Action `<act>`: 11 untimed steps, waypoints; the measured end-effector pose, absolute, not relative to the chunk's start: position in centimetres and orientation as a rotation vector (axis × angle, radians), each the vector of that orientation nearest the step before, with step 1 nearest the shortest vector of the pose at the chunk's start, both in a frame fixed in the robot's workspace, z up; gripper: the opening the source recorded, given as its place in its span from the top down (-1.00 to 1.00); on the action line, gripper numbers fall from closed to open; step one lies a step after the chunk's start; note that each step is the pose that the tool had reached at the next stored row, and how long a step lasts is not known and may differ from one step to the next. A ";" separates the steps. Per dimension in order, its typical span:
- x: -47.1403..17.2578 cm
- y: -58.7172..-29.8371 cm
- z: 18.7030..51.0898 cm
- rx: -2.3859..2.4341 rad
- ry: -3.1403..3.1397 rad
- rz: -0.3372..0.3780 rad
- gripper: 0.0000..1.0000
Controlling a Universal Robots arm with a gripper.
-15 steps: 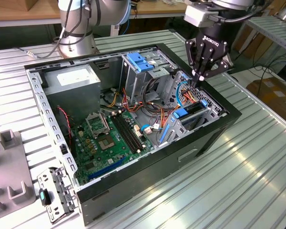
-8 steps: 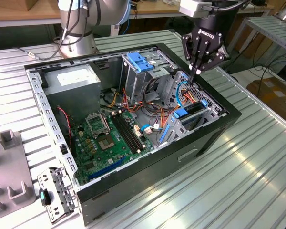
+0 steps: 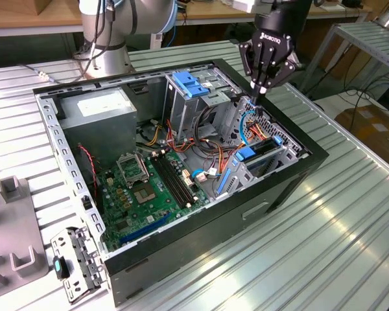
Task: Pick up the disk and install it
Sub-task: 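Insert the second disk wire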
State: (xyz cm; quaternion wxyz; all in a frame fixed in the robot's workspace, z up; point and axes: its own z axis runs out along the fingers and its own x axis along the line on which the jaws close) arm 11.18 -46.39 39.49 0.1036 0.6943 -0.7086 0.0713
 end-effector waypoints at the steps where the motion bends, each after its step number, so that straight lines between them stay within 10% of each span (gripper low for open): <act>1: 11.2 -46.3 39.4 2.039 -2.082 0.226 0.66; 11: 11.3 -45.7 38.0 2.012 -2.056 0.274 0.40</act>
